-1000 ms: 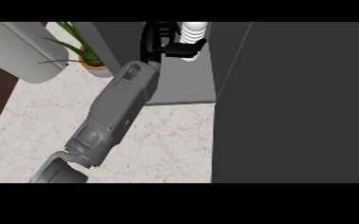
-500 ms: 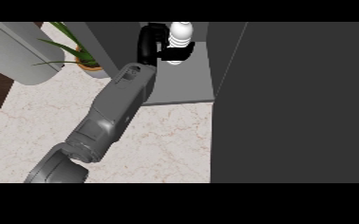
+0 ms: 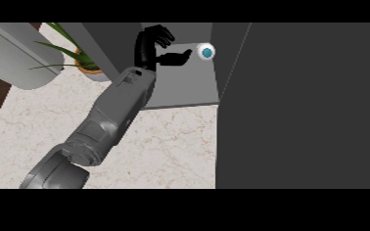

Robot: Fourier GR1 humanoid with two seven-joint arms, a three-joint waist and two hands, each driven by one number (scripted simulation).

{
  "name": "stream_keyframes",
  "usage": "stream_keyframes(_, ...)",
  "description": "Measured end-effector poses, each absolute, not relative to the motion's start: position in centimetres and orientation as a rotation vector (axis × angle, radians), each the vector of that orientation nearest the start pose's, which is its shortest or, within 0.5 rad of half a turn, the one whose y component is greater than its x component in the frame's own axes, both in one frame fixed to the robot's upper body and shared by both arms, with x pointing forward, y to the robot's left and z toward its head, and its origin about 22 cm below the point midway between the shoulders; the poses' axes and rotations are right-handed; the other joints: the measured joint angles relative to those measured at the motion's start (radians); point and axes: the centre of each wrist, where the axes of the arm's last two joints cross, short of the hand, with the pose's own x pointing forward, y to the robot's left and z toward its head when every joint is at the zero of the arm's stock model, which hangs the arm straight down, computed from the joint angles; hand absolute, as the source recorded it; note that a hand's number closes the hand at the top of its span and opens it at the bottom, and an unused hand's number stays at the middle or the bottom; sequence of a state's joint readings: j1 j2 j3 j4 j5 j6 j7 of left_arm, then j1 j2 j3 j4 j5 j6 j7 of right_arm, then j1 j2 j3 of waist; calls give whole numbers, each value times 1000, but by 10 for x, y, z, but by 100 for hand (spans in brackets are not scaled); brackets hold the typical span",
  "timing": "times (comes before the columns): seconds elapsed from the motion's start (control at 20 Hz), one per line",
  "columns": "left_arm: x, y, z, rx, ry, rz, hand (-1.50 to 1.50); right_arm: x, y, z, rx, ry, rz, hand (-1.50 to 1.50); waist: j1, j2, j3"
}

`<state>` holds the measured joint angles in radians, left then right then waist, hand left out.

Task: Pick up the bottled water, place it into the cabinet and close the cabinet

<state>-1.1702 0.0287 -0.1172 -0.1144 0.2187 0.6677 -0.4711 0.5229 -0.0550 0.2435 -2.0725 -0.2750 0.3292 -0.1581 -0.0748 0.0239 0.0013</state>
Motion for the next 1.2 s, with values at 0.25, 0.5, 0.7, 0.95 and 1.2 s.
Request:
stream_keyframes(0.25,435,110,37,553,-1697,-121,-150,120,-223,38,523,-1756,23,-150,-3,-1,1)
stream_keyframes(0.5,436,112,36,567,-1673,-105,-150,117,-221,39,534,-1758,27,-150,-8,-2,2)
stream_keyframes(0.7,436,112,37,545,-1680,-89,-150,118,-216,38,533,-1764,27,-150,-7,-1,2)
stream_keyframes(0.95,438,111,42,434,-1744,-49,-150,117,-220,42,525,-1770,34,-150,-1,1,-1)
stream_keyframes(1.2,437,107,45,256,-1832,-19,-150,117,-218,40,506,-1777,30,-150,12,-1,0)
